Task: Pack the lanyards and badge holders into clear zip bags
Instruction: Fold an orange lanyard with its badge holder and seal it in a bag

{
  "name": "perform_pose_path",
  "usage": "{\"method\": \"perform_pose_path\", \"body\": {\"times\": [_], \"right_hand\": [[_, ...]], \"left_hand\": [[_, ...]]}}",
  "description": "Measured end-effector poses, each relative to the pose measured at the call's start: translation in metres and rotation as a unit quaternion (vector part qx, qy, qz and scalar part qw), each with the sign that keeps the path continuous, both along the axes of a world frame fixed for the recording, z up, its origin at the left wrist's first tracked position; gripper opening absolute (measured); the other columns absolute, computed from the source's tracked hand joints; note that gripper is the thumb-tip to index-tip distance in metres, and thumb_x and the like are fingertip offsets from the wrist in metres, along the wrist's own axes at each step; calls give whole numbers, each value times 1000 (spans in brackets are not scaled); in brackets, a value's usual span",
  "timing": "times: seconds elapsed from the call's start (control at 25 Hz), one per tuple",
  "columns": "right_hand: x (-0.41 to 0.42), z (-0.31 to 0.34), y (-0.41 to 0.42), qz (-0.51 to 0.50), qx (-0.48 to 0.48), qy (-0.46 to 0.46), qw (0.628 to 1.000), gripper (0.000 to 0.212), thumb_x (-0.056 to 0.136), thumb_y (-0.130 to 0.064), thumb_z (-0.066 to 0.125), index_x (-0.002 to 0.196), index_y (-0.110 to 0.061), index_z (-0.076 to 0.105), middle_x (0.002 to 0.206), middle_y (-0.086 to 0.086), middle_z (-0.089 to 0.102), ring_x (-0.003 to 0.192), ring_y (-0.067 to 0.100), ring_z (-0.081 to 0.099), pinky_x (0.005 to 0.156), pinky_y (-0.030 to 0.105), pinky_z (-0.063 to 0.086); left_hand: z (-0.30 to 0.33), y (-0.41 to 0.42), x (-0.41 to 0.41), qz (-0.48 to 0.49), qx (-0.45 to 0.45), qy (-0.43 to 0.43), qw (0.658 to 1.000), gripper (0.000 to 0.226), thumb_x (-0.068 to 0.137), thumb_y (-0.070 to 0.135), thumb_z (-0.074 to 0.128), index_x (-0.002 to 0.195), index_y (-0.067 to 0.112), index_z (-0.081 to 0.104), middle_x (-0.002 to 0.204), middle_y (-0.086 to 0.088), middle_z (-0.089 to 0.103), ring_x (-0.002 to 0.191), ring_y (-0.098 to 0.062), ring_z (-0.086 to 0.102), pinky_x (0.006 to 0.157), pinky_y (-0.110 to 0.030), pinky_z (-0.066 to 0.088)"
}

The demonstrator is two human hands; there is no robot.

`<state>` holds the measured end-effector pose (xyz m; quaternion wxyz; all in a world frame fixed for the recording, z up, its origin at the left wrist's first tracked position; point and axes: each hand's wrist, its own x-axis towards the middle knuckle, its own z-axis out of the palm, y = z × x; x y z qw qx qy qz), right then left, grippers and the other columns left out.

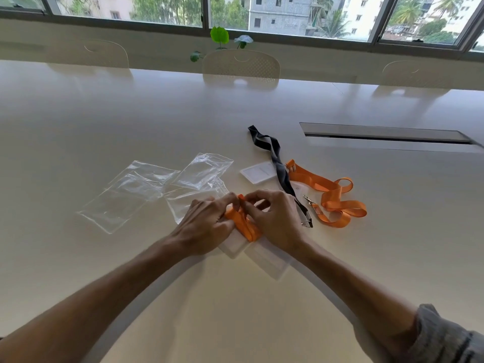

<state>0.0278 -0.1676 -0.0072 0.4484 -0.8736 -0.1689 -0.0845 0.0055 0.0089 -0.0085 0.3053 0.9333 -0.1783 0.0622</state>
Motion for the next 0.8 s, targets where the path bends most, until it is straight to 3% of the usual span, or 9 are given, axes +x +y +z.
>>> {"method": "perform_pose_path", "body": {"times": [0.24, 0.36, 0.44, 0.56, 0.64, 0.72, 0.8], "right_hand": [[11, 11, -10, 84, -44, 104, 990, 13, 92, -24, 64, 92, -26, 77, 85, -9, 73, 82, 11, 68, 77, 36, 60], [19, 18, -20, 130, -88, 131, 979, 11, 91, -24, 66, 89, -27, 76, 79, -14, 70, 76, 7, 66, 66, 22, 54], [21, 24, -26, 153, -88, 152, 973, 13, 89, -26, 69, 81, -36, 73, 76, -16, 69, 69, 3, 65, 61, 16, 50], [22, 21, -29, 120, -59, 87, 987, 10, 79, -36, 76, 75, -40, 68, 77, -17, 68, 72, 2, 66, 68, 22, 56], [23, 19, -30, 100, -56, 43, 993, 24, 72, -44, 79, 91, -36, 67, 87, -17, 65, 80, 1, 65, 70, 18, 55], [24, 19, -30, 116, -53, 51, 990, 46, 66, -55, 76, 106, -36, 64, 96, -19, 62, 89, -3, 62, 71, 12, 50], [24, 21, -30, 149, -40, 74, 985, 39, 61, -61, 70, 96, -44, 63, 95, -24, 62, 90, -2, 62, 73, 14, 51]], "left_hand": [[-4, 1, 1, -1, 23, -18, 1000, 23, 77, 22, 42, 94, 32, 53, 66, 4, 52, 80, -5, 46, 70, -19, 27], [-8, -6, -6, 1, -20, -34, 999, 28, 78, 18, 41, 95, 36, 53, 70, 12, 44, 93, 6, 39, 80, -17, 25], [-10, -11, -10, -6, -41, -52, 998, 31, 79, 15, 43, 95, 40, 50, 74, 15, 44, 97, 5, 36, 84, -21, 24], [-10, -11, -8, -16, -27, -84, 996, 30, 82, 12, 41, 95, 37, 50, 82, 11, 55, 90, -10, 41, 91, -32, 26], [-10, -8, -5, -23, -15, -95, 995, 31, 86, 10, 38, 100, 29, 57, 89, 7, 60, 89, -15, 44, 91, -38, 27], [-10, -6, -4, -37, -16, -111, 993, 34, 89, 7, 37, 103, 27, 60, 90, 7, 60, 89, -16, 45, 89, -39, 28], [-8, -7, -6, -43, -30, -129, 990, 35, 90, 4, 38, 106, 25, 60, 87, 8, 56, 88, -15, 45, 88, -36, 28]]}}
